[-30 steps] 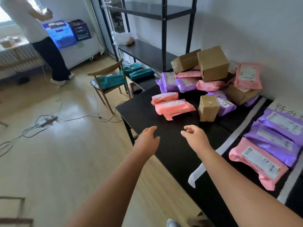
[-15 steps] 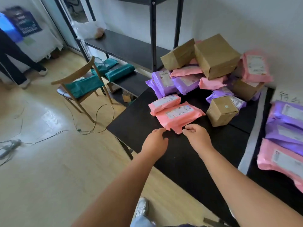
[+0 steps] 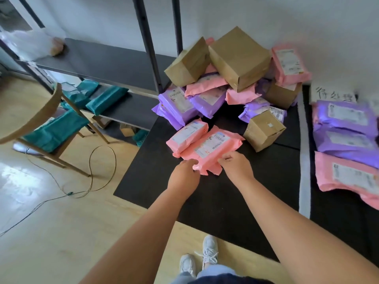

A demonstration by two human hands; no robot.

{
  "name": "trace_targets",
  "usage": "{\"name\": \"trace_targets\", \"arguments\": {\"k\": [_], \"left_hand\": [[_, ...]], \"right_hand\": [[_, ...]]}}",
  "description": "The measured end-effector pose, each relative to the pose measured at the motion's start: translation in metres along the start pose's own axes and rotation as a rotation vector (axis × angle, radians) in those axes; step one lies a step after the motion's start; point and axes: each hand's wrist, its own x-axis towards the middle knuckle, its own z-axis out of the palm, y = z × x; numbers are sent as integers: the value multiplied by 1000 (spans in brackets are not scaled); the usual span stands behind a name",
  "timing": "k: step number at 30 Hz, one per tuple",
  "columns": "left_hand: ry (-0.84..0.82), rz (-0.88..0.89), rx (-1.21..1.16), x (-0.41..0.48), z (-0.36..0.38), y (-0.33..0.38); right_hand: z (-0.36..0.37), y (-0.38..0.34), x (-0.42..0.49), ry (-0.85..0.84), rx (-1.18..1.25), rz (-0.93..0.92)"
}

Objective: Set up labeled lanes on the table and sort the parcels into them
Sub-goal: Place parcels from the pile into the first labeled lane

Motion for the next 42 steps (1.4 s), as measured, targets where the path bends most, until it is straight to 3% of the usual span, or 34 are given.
{"name": "trace_targets", "arguments": {"k": [8, 13, 17, 27, 36, 42], "left_hand": [[-27, -59, -40, 31, -12, 2], [-61, -59, -69, 47, -21, 2], [-84, -15, -50, 65, -32, 3], [-110, 67, -201, 79, -59, 21], [114, 230, -466, 57, -86, 87], [247, 435, -629, 37, -117, 127]], "right_hand": [[16, -16, 46, -36, -302, 153], [22, -32, 57, -57, -354, 314], [24, -34, 61, 8, -367, 247], [-13, -51, 23, 297, -57, 106], [-100, -66, -23, 642, 228, -113], [-144, -80, -43, 774, 419, -187]]}}
